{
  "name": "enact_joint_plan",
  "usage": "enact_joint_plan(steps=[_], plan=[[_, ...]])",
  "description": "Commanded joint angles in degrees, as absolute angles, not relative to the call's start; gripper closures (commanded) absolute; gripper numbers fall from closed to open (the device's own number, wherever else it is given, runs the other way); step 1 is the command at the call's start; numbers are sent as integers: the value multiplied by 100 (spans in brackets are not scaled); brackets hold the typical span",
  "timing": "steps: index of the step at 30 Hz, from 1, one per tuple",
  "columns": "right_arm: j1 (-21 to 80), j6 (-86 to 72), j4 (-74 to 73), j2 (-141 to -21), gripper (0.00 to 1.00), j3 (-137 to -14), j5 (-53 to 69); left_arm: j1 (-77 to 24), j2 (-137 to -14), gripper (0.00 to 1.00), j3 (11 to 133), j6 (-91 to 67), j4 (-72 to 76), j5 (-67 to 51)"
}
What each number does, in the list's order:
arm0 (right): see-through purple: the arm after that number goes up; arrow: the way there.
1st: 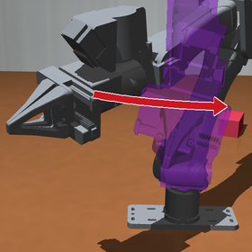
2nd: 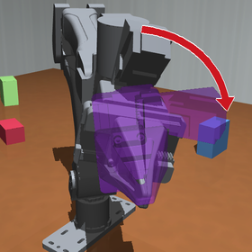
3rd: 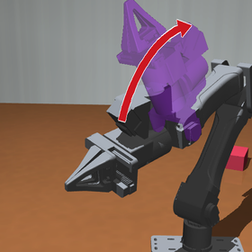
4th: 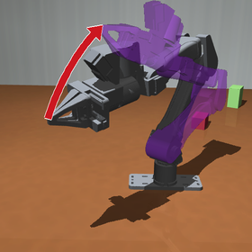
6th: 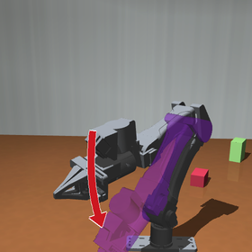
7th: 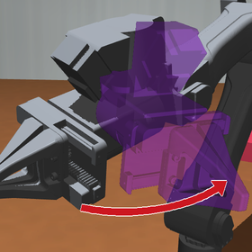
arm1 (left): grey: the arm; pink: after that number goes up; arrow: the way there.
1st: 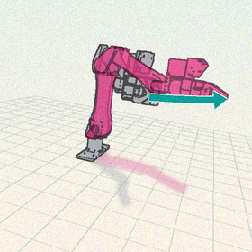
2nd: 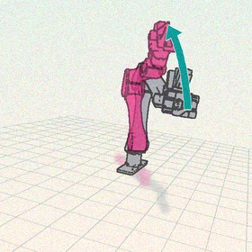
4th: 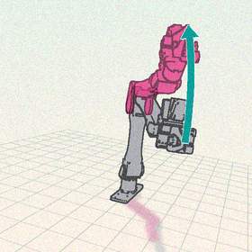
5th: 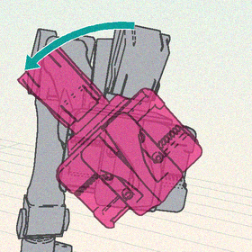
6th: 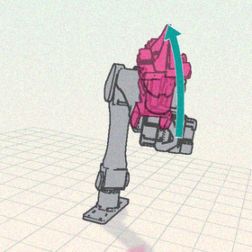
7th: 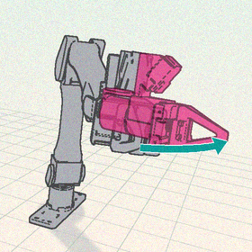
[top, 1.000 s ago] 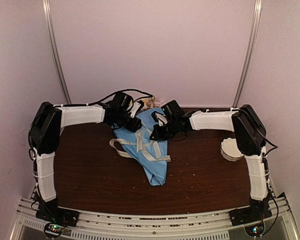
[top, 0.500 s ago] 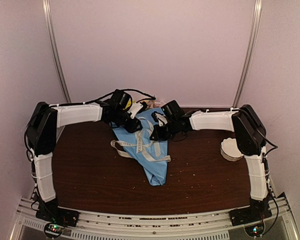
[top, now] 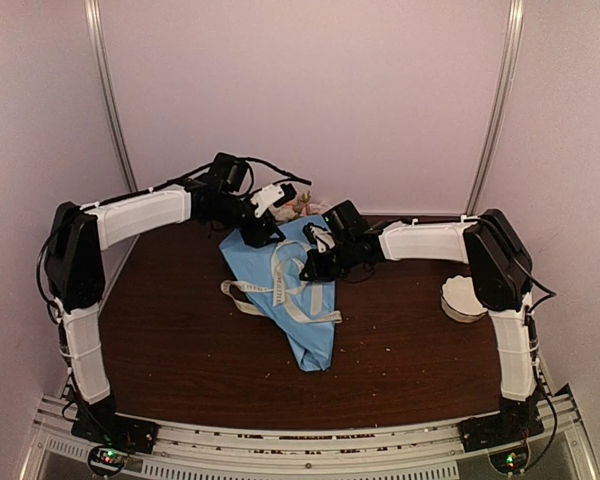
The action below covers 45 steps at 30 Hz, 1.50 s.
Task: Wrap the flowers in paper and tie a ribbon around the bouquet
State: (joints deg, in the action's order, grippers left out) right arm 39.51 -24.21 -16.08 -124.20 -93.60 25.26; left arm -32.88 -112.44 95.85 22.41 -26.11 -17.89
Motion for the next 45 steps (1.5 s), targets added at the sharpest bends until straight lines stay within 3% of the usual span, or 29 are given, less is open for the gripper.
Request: enact_joint_plan(steps=[1, 5, 9, 12, 16, 18, 34, 41, 45], plan=[[3980, -2407, -1626, -12376, 100, -9342, 2508, -3211, -11936, 40, 10443, 2492, -3348, -2453], [3981, -2393, -1660, -12368, 100, -9347, 2480, -3252, -12277, 39, 10572, 2311, -3319, -2026], [3979, -2391, -1670, -12376, 100, -9352, 2478, -3252, -12494, 49, 10655, 2092, -3153, -1345], [3979, -2411, -1652, -12405, 100, -9361, 2496, -3282, -12426, 63, 10644, 1959, -3001, -1189], [3973, -2435, -1741, -12530, 100, -9438, 2440, -3410, -11914, 93, 10247, 1800, -2539, -1300], [3973, -2436, -1775, -12568, 100, -9453, 2414, -3421, -11474, 100, 9719, 1633, -1999, -1415], [3861, -2551, -1857, -12840, 100, -9541, 2349, -3722, -7335, 100, 5160, -114, 1422, -2543], [3860, -2522, -1991, -12915, 100, -9696, 2296, -5076, -6210, 96, 3988, 366, 487, -1053], [3867, -2507, -2043, -12911, 100, -9718, 2296, -5308, -5666, 96, 3666, -178, -218, -407]])
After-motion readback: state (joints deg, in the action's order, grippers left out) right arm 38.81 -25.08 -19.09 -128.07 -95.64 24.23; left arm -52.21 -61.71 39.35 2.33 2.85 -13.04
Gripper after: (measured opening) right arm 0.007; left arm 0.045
